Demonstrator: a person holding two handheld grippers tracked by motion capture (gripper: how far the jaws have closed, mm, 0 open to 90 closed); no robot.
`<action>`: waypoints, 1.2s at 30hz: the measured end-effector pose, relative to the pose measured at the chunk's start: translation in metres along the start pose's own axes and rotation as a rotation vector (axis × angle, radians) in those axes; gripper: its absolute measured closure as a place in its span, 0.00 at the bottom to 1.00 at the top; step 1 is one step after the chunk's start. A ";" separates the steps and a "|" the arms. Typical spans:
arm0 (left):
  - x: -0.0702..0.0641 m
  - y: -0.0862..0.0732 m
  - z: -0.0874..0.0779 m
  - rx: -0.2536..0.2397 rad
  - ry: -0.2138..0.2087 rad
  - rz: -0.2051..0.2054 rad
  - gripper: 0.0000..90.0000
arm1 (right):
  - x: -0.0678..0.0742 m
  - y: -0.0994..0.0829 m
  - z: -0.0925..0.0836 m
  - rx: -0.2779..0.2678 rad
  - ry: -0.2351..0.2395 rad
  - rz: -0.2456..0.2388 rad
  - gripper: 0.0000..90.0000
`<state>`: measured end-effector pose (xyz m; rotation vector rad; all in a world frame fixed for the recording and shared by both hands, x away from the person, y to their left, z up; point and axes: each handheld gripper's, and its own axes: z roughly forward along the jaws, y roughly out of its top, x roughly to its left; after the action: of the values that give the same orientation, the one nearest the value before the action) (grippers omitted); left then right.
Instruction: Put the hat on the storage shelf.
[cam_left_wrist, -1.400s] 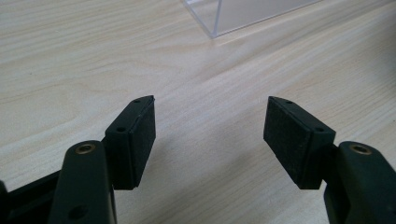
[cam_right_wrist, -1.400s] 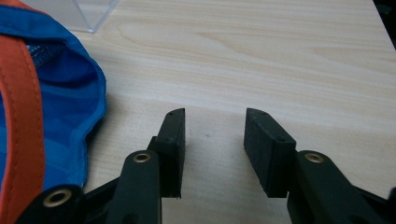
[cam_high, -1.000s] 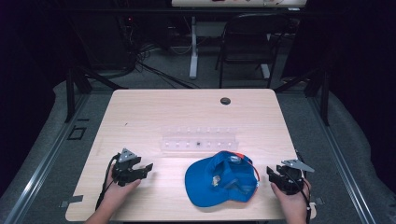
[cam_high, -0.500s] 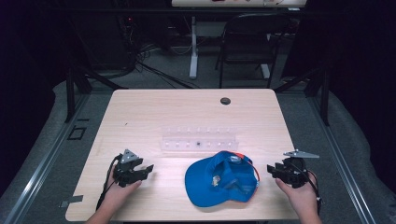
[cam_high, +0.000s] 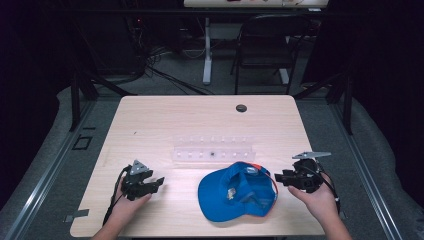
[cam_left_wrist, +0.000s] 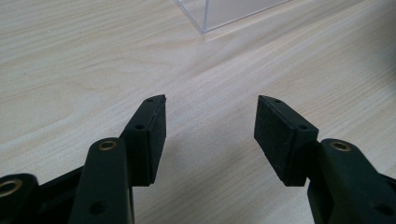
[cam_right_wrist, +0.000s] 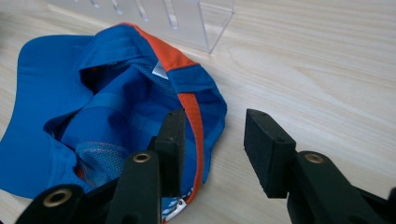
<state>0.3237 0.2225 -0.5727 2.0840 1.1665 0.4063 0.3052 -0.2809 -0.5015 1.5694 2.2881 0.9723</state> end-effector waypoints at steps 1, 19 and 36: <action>0.000 0.000 0.000 0.001 0.000 0.000 0.49 | 0.000 0.000 0.003 0.010 0.006 0.000 0.65; 0.001 0.000 0.000 0.004 0.002 0.002 0.49 | 0.001 -0.007 0.037 0.111 0.113 0.051 0.74; 0.001 -0.001 0.000 0.002 0.002 -0.001 0.49 | 0.018 -0.031 0.019 0.157 0.142 0.105 0.93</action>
<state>0.3234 0.2233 -0.5728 2.0851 1.1694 0.4071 0.2836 -0.2647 -0.5317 1.7517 2.4533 0.9786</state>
